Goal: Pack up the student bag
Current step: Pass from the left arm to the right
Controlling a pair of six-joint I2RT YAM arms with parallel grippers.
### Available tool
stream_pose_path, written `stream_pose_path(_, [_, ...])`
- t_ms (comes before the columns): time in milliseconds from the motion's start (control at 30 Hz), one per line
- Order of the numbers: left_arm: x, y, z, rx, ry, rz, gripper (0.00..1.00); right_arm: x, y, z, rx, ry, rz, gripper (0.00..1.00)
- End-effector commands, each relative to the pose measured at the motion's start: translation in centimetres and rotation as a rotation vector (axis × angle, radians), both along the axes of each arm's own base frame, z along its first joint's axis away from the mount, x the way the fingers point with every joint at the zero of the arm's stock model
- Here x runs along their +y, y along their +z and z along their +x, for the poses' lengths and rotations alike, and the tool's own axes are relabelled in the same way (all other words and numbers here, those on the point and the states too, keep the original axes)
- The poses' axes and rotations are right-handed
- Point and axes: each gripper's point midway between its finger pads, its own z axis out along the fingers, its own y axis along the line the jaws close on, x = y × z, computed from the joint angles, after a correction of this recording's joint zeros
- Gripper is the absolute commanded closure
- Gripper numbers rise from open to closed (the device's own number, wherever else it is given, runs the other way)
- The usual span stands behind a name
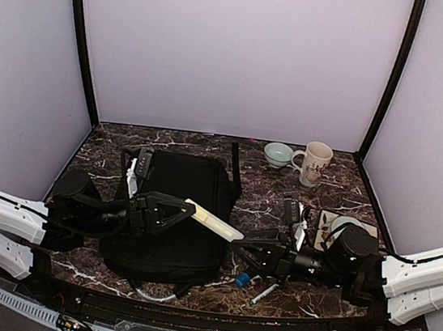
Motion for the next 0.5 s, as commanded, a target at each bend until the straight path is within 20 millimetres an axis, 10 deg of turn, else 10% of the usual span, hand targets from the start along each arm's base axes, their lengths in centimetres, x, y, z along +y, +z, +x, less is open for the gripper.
stream_pose_path(0, [0.1,0.8,-0.5,-0.025,-0.019,-0.034,1.00,0.2,3.2,-0.4,-0.037,0.033,0.094,0.61])
stream_pose_path(367, [-0.3,-0.2,-0.1,-0.033,-0.003,0.001,0.99,0.4,3.3,-0.7,-0.042,0.053,0.095,0.97])
stream_pose_path(467, [-0.3,-1.8,1.0,-0.038,0.061,0.082,0.74,0.1,2.6,0.5,-0.021,-0.018,0.061,1.00])
